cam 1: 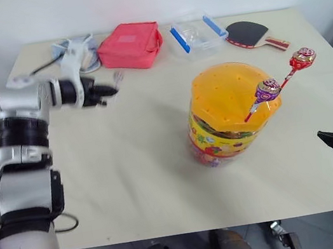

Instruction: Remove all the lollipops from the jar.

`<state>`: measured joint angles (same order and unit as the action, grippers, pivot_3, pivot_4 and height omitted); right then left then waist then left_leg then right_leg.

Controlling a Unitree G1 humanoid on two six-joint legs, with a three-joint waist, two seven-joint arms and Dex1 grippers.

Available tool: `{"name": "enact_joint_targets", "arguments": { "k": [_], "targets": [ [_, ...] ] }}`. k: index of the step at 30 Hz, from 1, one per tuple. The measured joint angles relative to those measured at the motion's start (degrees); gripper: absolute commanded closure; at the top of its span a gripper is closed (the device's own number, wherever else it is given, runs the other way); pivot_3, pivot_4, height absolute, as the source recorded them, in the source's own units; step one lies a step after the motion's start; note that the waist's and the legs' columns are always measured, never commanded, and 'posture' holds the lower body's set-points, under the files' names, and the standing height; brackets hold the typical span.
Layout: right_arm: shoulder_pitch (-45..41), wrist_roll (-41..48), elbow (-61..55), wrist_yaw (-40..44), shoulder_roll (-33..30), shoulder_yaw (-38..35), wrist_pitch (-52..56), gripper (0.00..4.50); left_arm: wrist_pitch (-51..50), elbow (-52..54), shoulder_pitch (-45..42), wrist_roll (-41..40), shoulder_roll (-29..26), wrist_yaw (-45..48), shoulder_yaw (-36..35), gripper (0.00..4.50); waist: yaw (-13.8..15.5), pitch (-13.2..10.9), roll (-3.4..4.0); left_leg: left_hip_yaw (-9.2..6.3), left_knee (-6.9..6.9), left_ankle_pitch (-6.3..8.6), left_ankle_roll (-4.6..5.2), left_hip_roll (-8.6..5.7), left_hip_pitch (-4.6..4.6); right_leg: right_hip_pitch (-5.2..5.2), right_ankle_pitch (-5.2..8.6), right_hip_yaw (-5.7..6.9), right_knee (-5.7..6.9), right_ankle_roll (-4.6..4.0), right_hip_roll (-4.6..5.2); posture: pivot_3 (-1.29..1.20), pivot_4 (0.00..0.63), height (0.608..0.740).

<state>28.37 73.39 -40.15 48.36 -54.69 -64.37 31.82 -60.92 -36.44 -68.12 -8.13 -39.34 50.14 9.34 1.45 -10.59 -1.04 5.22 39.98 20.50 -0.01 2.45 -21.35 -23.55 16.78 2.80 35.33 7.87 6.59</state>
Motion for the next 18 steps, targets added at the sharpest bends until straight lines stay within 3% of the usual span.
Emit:
{"name": "enact_joint_targets", "arguments": {
  "k": [6, 11, 18],
  "targets": [
    [-5.8, -3.0, 3.4, 1.3, -1.3, 6.1, 0.8, 0.00, -13.3, 6.3, 7.8, 1.8, -3.3, -4.6, 2.9, 4.46, 0.2, -0.1, -0.26, -0.01, 0.10, -0.01, -0.03, 0.00, -0.01, -0.01, 0.00, 0.01, 0.10, 0.00, 0.01, 0.00, 0.150, 0.740],
    [-9.2, -4.9, 4.8, 2.0, -1.5, 8.7, 1.2, 0.00, -16.5, 8.1, 8.2, 2.0, -4.7, -5.6, 4.4, 3.27, 0.0, -0.1, -0.24, 0.06, 0.09, -0.01, -0.07, 0.00, 0.08, -0.01, 0.01, -0.03, 0.18, -0.01, 0.01, 0.00, 0.150, 0.740],
    [-10.1, -6.5, 5.2, 3.1, -1.5, 9.1, 2.3, 0.00, -18.1, 11.0, 6.9, 1.6, -9.4, -3.7, 8.1, 1.12, -0.1, -0.1, -0.26, 0.09, 0.10, -0.04, -0.13, 0.04, 0.08, -0.07, 0.03, -0.06, 0.27, -0.06, -0.01, 0.00, 0.150, 0.740]
  ]
}}
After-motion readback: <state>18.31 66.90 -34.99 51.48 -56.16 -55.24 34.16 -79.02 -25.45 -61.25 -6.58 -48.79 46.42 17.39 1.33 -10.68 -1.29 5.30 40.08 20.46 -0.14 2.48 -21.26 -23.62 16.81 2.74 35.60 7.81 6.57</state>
